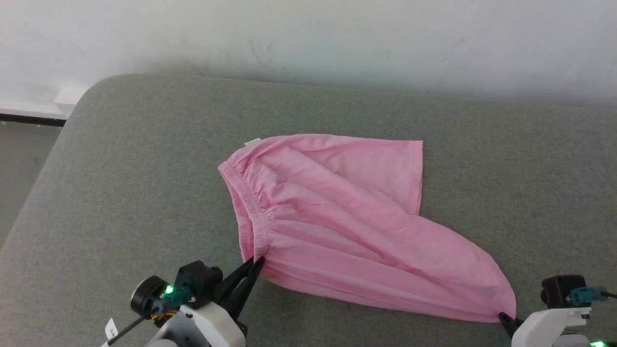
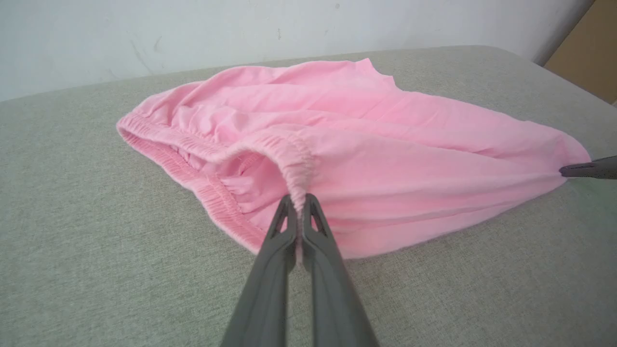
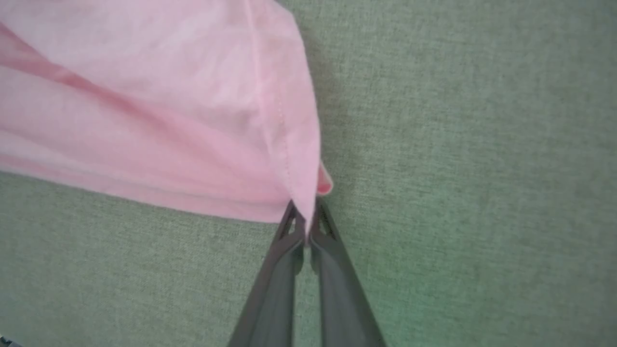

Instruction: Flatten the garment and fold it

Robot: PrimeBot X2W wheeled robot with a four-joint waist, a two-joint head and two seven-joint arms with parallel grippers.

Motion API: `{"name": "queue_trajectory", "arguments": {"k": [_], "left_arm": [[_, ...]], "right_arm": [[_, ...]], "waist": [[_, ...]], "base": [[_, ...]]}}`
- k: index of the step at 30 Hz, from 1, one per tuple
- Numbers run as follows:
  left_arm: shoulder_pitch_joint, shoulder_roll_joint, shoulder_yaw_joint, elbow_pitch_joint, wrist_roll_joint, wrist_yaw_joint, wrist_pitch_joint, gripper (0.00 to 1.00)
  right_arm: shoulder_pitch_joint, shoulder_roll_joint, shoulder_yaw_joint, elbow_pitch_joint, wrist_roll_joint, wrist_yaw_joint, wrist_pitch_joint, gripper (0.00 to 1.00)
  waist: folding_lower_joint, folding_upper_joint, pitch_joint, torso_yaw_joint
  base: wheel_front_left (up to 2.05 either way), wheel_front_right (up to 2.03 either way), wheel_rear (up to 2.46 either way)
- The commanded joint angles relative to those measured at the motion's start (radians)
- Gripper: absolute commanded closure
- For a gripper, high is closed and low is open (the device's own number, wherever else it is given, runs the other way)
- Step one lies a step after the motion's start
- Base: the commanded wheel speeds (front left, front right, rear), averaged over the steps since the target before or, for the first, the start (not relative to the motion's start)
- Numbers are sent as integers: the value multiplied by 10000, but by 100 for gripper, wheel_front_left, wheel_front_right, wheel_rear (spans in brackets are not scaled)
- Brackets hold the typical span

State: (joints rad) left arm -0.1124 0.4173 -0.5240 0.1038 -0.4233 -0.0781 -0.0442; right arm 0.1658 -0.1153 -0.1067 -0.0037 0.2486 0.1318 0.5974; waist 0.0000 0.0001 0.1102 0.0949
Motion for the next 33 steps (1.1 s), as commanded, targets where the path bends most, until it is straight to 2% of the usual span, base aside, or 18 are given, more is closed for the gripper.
{"name": "queue_trajectory", "arguments": {"k": [1, 4, 8, 11, 19, 26, 33], "left_arm": [[179, 91, 3, -74, -59, 43, -19, 100], [270, 221, 34, -251, -46, 84, -55, 100], [342, 478, 178, -770, -145, 105, 23, 100], [203, 805, 390, -1360, -241, 96, 261, 100], [-1037, 1792, 1416, -3235, -878, 26, 1420, 100], [-2706, 2117, 2285, -4090, -1762, 37, 2404, 100], [-4523, 2278, 2818, -3775, -2011, 113, 2949, 100]], "right_arm": [[-76, -119, 17, 43, 97, -11, -40, 100], [-119, -363, 125, -310, 619, -11, -19, 100], [-279, -1057, 379, -1237, 1827, -11, 310, 100], [-609, -1536, 173, -1909, 2834, -11, 663, 100], [-2609, -2384, -486, -2896, 4464, -11, 1455, 100], [-4850, -2807, -273, -2940, 4841, -11, 2331, 100], [-7464, -3432, 299, -2166, 4282, -11, 2407, 100]], "waist": [[0, -1, -77, -19], [0, -1, -273, -57], [0, -1, -584, -110], [0, -1, -883, -127], [0, -1, -1461, -188], [0, -1, -1454, -425], [0, -1, -490, -854]], "base": [[0, 0, 0], [0, 0, 0], [0, 0, 0], [0, 0, 0], [0, 0, 0], [0, 0, 0], [0, 0, 0]]}}
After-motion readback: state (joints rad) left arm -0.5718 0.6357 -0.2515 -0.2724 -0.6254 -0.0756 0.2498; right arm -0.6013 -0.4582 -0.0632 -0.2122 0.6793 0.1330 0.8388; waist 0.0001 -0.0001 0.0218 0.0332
